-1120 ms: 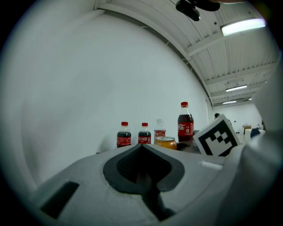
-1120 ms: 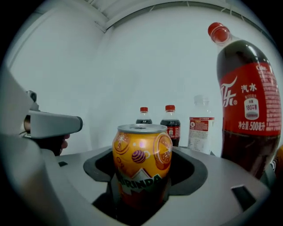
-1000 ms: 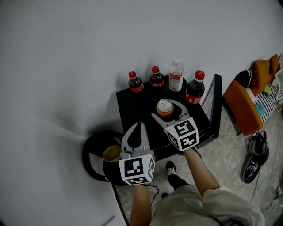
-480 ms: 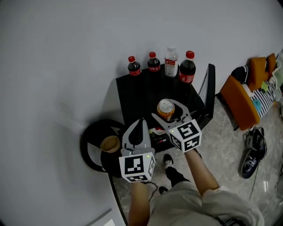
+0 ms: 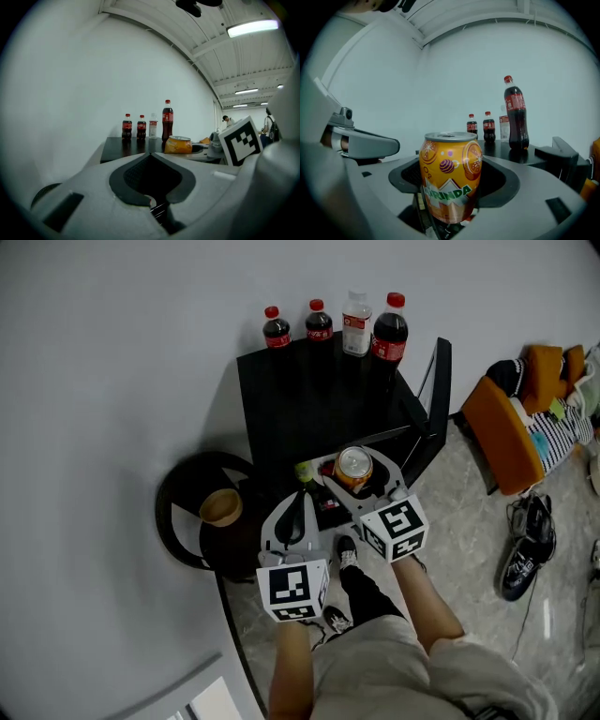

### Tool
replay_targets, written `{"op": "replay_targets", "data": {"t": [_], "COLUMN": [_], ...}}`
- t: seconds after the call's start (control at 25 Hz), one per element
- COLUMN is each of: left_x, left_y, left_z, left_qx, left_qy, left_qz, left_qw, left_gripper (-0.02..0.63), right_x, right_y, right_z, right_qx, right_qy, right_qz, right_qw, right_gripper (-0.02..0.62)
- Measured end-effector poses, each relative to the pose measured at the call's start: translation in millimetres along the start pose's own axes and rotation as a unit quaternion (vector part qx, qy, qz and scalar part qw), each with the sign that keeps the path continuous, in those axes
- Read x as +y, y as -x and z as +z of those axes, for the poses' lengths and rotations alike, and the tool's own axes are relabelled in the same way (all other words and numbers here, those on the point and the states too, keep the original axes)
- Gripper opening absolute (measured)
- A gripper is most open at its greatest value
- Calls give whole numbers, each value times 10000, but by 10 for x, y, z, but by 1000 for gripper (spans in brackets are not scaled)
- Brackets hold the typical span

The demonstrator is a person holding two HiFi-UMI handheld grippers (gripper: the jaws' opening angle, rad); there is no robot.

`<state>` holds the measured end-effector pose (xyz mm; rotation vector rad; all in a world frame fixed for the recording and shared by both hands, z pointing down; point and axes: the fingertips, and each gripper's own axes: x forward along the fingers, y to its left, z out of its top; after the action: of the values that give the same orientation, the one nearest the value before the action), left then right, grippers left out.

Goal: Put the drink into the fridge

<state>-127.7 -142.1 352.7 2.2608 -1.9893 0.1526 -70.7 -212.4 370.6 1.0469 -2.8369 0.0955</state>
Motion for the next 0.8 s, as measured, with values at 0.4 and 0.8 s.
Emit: {"op": "replay_targets", "data": {"t": [0.4,0.8], "left_x": [-162,-49], "left_y": [-685,-1504], "left_z": [-1071,-2212], "left_qx": [333,302], "left_qy": [-295,-38], "left_qz": [-284,-692], "left_qw": [9986,9971], "left_gripper": [9,9], "right_x": [-432,-961], "right_y": [-641,-1486], "right_z": [-1427,-2695], "right_qx": [38,183], "right_qy": [-152,-165], "right_qz": [-124,-180], "right_qw": [9998,9995], "right_gripper": [311,311]}}
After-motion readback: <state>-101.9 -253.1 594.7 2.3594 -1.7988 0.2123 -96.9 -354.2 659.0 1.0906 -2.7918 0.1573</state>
